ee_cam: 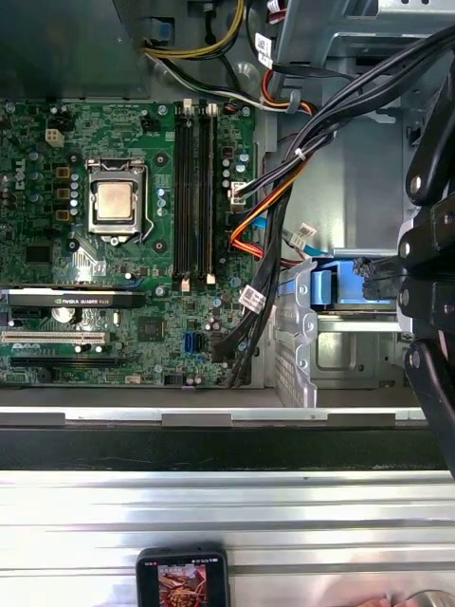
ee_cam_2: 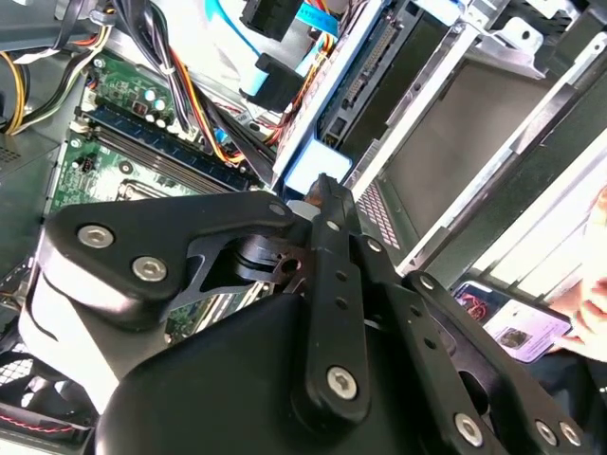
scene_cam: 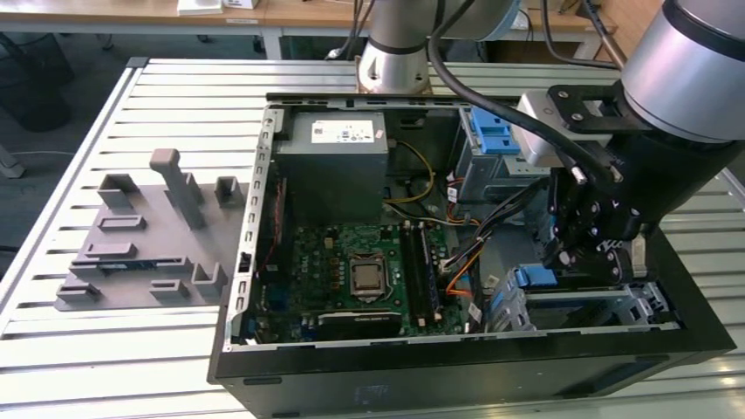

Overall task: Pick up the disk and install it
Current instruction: 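Insert the first disk wire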

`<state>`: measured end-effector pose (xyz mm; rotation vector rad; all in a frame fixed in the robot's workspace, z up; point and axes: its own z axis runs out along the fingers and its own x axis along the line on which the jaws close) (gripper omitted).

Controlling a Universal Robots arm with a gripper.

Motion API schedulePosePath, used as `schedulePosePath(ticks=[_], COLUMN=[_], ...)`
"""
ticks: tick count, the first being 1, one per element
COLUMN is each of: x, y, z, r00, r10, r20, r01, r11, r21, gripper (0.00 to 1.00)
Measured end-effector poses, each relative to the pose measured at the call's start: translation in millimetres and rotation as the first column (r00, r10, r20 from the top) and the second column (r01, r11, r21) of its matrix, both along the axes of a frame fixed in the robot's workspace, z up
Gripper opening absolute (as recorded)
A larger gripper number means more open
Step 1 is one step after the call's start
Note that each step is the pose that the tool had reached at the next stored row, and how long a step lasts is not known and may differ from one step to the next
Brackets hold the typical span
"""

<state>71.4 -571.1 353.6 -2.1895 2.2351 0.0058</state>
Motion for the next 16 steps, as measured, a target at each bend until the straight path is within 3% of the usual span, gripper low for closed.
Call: schedulePosePath(ticks=[12, 16], x=[0.4, 9.8], y=[0.0, 0.0], z=[-0.8, -0.8], r00=[1.0000, 1.0000], r10=[0.000, 0.000], r20=[0.0000, -0.0001], r01=[0.000, 0.000], r11=[1.0000, 1.0000], r21=[0.0001, 0.0000], gripper=[0.11, 0.11])
